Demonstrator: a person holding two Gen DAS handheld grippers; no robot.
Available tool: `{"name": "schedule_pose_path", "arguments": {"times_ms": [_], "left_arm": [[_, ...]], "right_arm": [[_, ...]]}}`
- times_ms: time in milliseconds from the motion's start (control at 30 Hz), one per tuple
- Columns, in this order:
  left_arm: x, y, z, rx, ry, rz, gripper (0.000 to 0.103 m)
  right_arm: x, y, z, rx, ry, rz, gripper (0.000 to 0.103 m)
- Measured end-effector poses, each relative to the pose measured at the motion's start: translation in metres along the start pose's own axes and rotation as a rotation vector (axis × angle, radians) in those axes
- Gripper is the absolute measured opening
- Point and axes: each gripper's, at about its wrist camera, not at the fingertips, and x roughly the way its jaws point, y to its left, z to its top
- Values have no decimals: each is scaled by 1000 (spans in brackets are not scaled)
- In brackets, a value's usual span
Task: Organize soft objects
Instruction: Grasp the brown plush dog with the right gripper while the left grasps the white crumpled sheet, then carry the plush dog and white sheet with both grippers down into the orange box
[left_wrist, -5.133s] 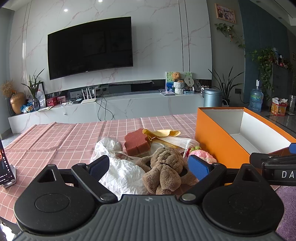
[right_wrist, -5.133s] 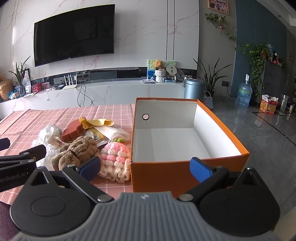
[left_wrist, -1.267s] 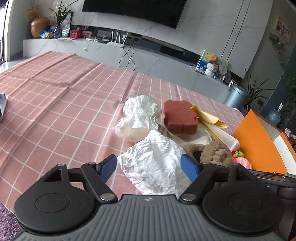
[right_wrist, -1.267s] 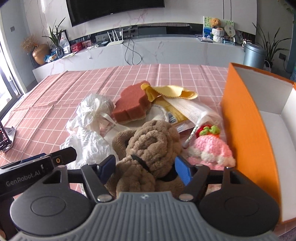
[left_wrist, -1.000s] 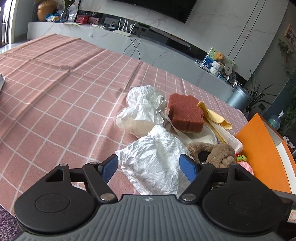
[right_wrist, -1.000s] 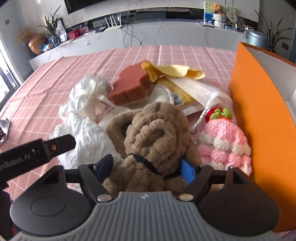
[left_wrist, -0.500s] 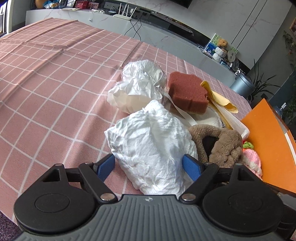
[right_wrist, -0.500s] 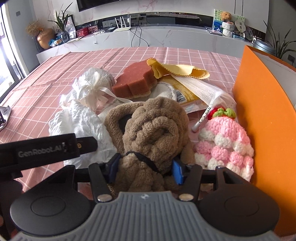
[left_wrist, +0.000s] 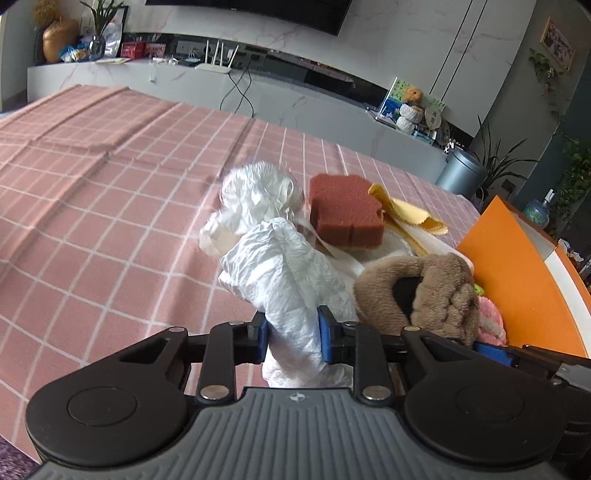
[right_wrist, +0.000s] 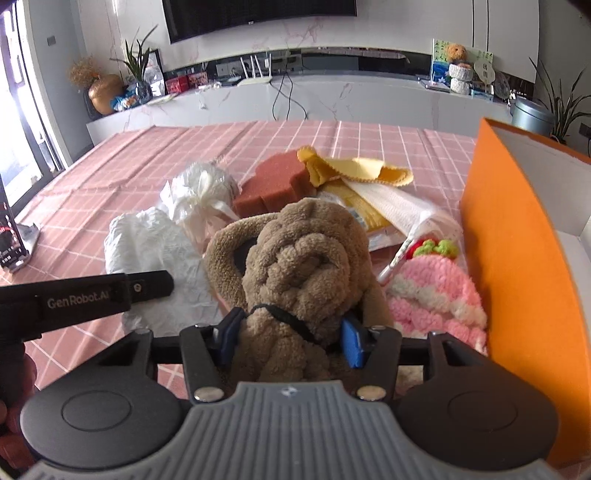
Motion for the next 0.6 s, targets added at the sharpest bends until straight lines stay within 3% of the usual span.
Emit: {"name": "schedule_pose_path", "arguments": {"times_ms": [367, 600], "left_arm": [[-41, -13, 12, 58, -73, 1, 29], [-62, -41, 14, 136, -102, -56, 29]], "right_arm": [[-51, -6, 11, 12, -148, 16, 54], [-90, -16, 13, -6, -224, 0, 53]]}}
